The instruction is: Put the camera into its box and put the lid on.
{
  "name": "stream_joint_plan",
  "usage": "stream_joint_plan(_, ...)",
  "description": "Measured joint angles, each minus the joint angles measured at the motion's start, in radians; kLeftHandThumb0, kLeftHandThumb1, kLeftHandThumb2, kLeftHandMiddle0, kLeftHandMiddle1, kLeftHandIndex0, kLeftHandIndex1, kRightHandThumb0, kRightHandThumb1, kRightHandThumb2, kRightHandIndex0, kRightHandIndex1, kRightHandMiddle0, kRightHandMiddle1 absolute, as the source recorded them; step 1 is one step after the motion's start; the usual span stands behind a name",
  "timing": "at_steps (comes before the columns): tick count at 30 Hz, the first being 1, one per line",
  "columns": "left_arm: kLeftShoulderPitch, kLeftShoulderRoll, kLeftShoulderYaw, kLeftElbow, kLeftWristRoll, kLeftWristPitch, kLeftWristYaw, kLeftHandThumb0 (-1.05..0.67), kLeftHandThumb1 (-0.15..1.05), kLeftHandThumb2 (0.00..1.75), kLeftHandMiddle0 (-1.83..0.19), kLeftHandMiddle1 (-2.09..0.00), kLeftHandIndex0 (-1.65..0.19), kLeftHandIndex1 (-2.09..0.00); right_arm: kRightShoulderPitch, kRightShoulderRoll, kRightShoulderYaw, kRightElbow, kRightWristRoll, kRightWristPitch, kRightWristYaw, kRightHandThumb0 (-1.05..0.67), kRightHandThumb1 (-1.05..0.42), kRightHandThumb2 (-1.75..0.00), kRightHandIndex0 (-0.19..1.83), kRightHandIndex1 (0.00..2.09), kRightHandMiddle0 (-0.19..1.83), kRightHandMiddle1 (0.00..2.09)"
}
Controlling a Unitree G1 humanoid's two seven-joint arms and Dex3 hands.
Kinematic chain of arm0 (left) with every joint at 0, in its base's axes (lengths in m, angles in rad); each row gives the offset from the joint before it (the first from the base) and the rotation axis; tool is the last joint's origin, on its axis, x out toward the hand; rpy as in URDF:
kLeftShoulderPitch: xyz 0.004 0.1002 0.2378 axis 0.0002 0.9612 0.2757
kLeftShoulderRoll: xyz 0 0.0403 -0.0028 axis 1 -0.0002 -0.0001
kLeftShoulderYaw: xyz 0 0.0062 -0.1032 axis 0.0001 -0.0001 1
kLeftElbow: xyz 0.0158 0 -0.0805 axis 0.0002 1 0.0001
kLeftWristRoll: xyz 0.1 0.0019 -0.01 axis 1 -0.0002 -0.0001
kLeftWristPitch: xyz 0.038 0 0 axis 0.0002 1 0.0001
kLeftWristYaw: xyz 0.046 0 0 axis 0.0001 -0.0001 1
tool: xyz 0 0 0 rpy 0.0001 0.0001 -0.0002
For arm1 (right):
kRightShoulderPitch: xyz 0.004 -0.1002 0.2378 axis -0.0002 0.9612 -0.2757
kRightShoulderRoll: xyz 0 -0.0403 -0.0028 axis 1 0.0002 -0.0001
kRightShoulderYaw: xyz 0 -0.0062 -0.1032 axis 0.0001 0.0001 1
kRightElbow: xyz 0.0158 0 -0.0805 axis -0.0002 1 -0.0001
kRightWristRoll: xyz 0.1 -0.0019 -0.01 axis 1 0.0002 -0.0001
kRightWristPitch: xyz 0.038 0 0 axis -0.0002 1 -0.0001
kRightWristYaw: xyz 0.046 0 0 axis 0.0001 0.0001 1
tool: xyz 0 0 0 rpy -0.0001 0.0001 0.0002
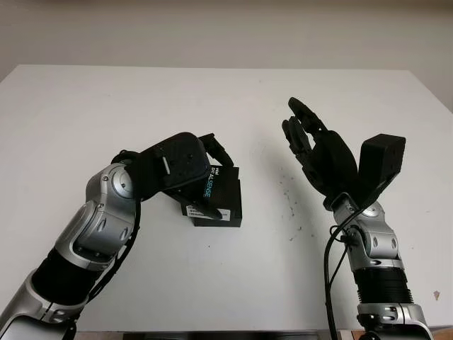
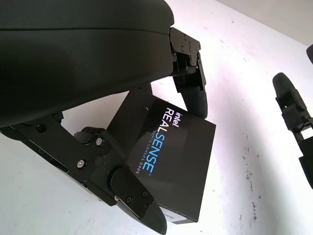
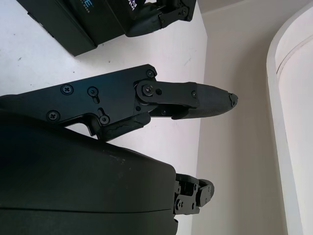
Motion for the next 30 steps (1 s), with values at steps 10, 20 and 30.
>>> stream_joint_plan(10,-0.005,-0.034,-0.003,0.000,0.000,0.055,0.021,-0.25,0.96,0.05,-0.38,-1.64,-0.26,-1.60,0.005,0.010,0.000,0.000,-0.002,0.000,0.000,-0.69,-1.05,-0.39,0.06,0.05,-0.01,0.26)
stream_joint_plan(20,-0.004,-0.046,-0.003,-0.002,-0.012,0.093,0.039,-0.25,0.97,0.05,-0.39,-1.66,-0.24,-1.60,0.007,0.013,0.000,0.002,-0.002,-0.030,0.010,-0.70,-1.05,-0.38,0.06,0.05,-0.01,0.27)
stream_joint_plan(30,-0.005,-0.047,-0.004,-0.022,-0.012,0.154,0.041,-0.25,0.97,0.05,-0.40,-1.68,-0.24,-1.59,0.010,0.018,0.000,0.003,-0.003,-0.037,0.010,-0.69,-1.05,-0.38,0.05,0.05,-0.03,0.30)
